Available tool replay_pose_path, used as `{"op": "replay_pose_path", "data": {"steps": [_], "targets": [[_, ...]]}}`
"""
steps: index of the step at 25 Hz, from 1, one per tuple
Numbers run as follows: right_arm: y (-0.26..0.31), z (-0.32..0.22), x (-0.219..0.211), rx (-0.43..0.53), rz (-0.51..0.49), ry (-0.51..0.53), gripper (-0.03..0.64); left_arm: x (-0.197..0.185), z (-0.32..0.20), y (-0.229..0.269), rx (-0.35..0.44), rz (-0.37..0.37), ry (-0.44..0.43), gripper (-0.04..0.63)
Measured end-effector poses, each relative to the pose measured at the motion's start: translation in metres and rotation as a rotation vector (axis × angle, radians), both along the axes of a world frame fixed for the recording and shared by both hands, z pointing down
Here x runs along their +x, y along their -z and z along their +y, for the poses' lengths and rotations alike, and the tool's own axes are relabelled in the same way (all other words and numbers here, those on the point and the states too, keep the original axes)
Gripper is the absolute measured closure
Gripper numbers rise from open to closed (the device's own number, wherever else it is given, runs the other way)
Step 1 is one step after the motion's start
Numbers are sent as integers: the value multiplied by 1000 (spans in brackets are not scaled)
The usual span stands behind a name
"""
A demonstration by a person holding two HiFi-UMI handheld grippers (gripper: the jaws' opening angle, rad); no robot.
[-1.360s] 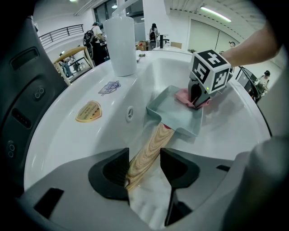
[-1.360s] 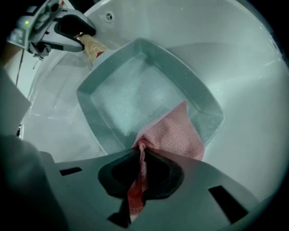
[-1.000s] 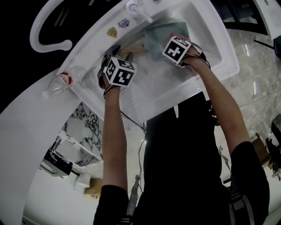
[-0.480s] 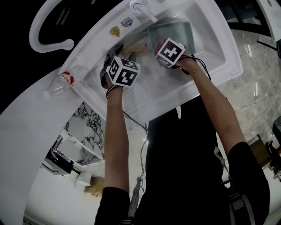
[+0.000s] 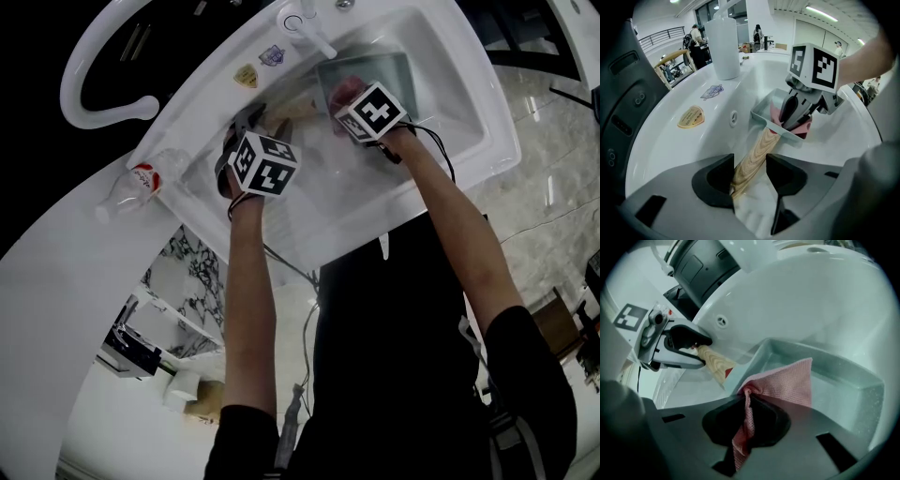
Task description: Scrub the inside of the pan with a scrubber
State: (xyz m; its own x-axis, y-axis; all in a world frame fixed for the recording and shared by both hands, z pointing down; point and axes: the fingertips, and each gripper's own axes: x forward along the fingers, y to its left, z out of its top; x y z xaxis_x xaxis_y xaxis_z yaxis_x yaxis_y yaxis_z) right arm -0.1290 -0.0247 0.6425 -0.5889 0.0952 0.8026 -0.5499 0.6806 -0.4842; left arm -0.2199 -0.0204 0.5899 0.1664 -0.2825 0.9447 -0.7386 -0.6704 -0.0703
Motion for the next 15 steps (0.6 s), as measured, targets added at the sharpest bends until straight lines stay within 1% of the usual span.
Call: {"op": "replay_pose_path", "data": {"steps": [4, 9, 12, 15], "targets": [[-2, -24, -6, 34, -58, -111, 581, 0, 0, 0, 4, -1, -5, 376], [1, -58, -9, 155, -30, -160, 581, 1, 0, 0, 3, -3, -10, 376], [2, -70, -12, 249, -6, -128, 581, 0, 0, 0, 2, -5, -9, 376], [5, -74, -13, 357, 18, -30, 581, 1, 0, 0, -3, -5, -7, 376]]}}
